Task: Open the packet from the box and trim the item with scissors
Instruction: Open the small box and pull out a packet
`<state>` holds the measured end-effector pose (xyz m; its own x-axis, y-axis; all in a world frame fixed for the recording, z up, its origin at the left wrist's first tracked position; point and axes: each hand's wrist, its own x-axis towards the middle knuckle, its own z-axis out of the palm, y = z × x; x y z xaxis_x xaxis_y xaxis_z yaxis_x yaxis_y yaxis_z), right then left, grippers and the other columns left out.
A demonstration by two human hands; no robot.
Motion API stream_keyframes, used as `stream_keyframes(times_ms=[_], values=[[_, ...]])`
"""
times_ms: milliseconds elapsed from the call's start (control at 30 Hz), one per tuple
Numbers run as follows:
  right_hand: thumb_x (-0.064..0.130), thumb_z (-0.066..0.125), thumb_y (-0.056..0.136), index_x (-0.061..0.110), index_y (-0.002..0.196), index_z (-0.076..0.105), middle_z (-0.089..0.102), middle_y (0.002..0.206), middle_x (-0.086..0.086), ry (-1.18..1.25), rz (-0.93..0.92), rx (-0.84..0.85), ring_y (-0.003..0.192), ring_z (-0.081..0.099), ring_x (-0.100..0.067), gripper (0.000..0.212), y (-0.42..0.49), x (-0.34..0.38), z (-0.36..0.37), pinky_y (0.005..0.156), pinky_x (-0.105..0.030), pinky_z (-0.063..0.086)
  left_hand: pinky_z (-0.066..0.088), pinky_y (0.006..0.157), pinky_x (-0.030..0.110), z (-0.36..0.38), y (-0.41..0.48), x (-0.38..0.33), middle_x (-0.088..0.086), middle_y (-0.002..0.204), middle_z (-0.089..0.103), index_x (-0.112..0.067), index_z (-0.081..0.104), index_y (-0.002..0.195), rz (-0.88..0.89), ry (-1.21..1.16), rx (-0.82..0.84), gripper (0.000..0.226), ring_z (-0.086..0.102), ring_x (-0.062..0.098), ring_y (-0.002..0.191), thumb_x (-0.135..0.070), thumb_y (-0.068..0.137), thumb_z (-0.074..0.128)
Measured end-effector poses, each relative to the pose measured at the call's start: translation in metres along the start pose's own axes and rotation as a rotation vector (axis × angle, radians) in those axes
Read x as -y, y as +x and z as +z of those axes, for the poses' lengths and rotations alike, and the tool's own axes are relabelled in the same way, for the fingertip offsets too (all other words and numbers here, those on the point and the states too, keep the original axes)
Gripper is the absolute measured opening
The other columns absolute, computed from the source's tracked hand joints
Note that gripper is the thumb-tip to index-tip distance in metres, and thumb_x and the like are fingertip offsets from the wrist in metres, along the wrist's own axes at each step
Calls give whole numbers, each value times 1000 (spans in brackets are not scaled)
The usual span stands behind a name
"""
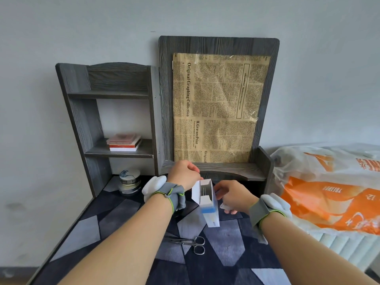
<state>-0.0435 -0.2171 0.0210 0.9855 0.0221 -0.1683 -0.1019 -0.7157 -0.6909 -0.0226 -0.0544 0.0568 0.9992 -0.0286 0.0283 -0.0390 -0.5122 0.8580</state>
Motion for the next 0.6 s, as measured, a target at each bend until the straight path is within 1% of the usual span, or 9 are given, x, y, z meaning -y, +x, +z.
stream_keyframes(times_ms=[67,133,200,267,367,433,500,533,600], values=[[-4,48,82,16,112,62,69,105,-10,-50,-6,-7,62,59,-23,38,2,1,-1,50,-30,53,45,62,25,1,0,0,-8,63,57,-20,57,70,10,-16,-22,21,55,14,64,-5,79,68],[-4,56,81,17,114,62,69,107,-10,-93,46,6,67,58,-23,40,5,0,-3,57,-32,55,44,60,24,0,2,1,-8,65,61,-19,58,74,20,-37,-42,18,56,11,62,-4,82,64],[-5,57,81,15,119,60,66,108,-12,-109,93,20,66,59,-25,43,7,-5,-2,62,-35,58,45,65,25,-2,3,3,-6,74,62,-19,62,77,48,-13,-65,14,56,15,70,-6,80,68],[-7,56,80,12,122,58,64,106,-12,-60,76,18,65,62,-26,47,8,-16,1,64,-37,60,45,69,26,-5,3,4,-3,83,61,-16,67,84,67,30,-71,10,55,18,78,-9,78,72],[-7,61,78,13,128,51,59,93,-6,5,92,144,65,64,-22,54,3,-24,7,64,-34,60,44,65,24,-8,3,6,-3,87,59,-15,69,90,63,78,-70,14,55,18,81,-12,77,73],[6,69,76,18,127,53,63,104,-4,-181,53,174,88,66,-23,55,3,-25,9,75,-31,56,45,66,25,-9,3,7,-3,87,61,-16,69,90,61,99,-85,13,56,16,80,-11,78,72],[18,72,72,25,127,56,64,120,2,-418,-16,114,110,60,-18,59,5,-26,9,90,-26,49,48,68,27,-8,6,7,-3,84,68,-17,68,87,57,100,-95,11,57,12,76,-8,81,66],[20,74,68,27,130,53,62,126,4,-428,-38,95,115,57,-16,66,7,-26,9,94,-26,47,49,70,27,-7,7,6,-5,80,70,-18,68,85,53,93,-95,13,58,11,75,-7,82,63],[20,80,60,26,138,43,55,135,4,-321,-98,91,124,51,-13,87,13,-26,9,103,-29,42,50,71,27,-6,9,5,-12,71,66,-22,65,77,53,74,-103,16,57,9,73,-7,82,63]])
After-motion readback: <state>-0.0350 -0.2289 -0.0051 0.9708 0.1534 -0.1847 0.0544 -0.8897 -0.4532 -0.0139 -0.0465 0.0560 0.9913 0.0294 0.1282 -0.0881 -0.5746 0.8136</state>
